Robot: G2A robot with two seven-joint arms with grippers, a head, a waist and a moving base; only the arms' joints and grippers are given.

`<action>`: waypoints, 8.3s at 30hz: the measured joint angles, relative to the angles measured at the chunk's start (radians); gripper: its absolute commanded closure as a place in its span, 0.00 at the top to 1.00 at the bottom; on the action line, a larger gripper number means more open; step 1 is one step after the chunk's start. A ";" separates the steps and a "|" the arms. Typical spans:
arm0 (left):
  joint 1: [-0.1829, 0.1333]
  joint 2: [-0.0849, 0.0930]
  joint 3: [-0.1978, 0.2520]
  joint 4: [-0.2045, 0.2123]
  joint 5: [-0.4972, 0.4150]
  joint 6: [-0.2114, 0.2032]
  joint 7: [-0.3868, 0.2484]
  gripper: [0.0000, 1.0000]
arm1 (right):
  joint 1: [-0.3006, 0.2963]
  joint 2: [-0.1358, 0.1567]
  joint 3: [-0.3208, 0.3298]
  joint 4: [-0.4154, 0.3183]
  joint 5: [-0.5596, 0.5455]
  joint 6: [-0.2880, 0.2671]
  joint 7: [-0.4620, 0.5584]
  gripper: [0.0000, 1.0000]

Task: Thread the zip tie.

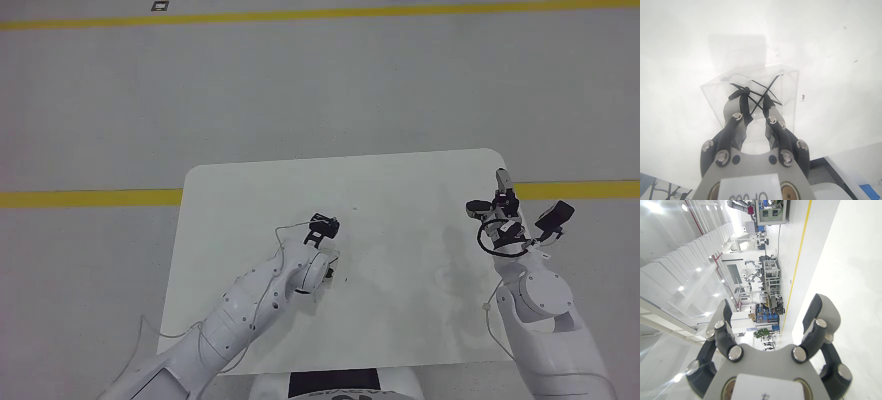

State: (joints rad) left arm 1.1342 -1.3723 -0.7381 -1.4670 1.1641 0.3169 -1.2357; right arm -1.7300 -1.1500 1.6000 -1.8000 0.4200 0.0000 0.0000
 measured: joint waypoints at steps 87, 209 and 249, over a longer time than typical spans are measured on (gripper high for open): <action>0.060 0.035 -0.059 -0.132 0.029 -0.069 0.037 0.33 | 0.000 0.000 0.000 0.000 0.000 0.000 0.000 1.00; 0.234 0.328 -0.463 -0.353 -0.736 -0.657 0.137 0.00 | 0.000 0.000 0.000 0.000 0.000 0.000 0.000 1.00; 0.344 0.395 -0.588 -0.503 -0.673 -0.657 0.271 0.00 | 0.000 0.000 0.000 0.000 0.000 0.000 0.000 1.00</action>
State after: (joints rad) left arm 1.4778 -0.9768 -1.3261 -1.9702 0.4913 -0.3400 -0.9645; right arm -1.7300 -1.1500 1.6000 -1.8000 0.4200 0.0000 0.0000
